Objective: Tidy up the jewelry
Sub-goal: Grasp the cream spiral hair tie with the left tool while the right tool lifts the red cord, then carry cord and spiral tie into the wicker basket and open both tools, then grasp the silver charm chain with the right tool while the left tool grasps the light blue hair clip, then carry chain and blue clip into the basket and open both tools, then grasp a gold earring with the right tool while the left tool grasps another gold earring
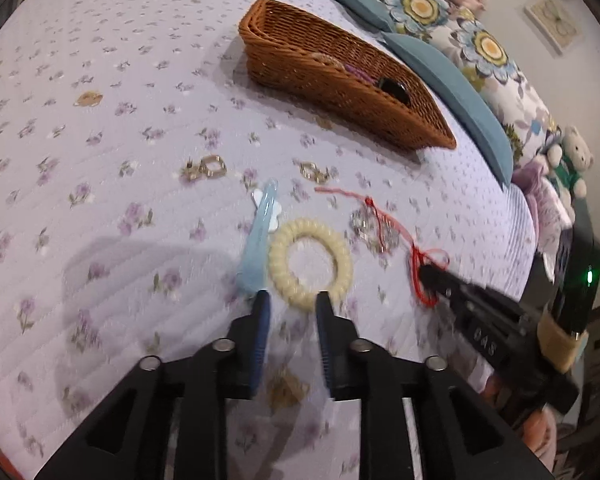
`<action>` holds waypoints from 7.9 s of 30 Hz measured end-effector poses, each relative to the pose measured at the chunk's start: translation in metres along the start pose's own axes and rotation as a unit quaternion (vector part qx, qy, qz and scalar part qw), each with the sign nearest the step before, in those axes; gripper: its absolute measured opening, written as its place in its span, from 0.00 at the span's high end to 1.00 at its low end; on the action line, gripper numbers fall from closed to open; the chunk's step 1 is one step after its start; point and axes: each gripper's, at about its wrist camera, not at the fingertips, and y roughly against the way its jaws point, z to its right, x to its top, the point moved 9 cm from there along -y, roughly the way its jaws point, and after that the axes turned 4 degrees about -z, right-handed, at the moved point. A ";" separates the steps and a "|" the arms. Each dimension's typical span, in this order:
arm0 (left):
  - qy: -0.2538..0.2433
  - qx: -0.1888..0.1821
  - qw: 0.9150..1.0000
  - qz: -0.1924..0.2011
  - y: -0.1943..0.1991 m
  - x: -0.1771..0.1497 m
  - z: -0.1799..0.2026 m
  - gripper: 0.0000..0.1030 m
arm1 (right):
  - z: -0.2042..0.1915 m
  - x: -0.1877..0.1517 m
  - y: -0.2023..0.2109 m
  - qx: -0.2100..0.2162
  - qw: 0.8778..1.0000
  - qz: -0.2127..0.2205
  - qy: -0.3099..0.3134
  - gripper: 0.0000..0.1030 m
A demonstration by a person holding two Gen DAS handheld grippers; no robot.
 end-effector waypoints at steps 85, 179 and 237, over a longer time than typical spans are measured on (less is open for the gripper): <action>-0.062 0.033 0.992 0.107 0.084 0.085 0.001 0.59 | -0.025 0.055 0.039 0.140 0.990 0.035 -0.003 0.72; -0.160 0.060 0.974 0.149 0.064 0.163 0.063 0.89 | 0.012 0.191 0.094 0.170 0.979 0.111 0.012 0.90; -0.102 0.022 0.989 0.102 0.092 0.096 -0.008 0.54 | -0.096 0.092 0.005 0.156 0.984 0.031 0.086 0.66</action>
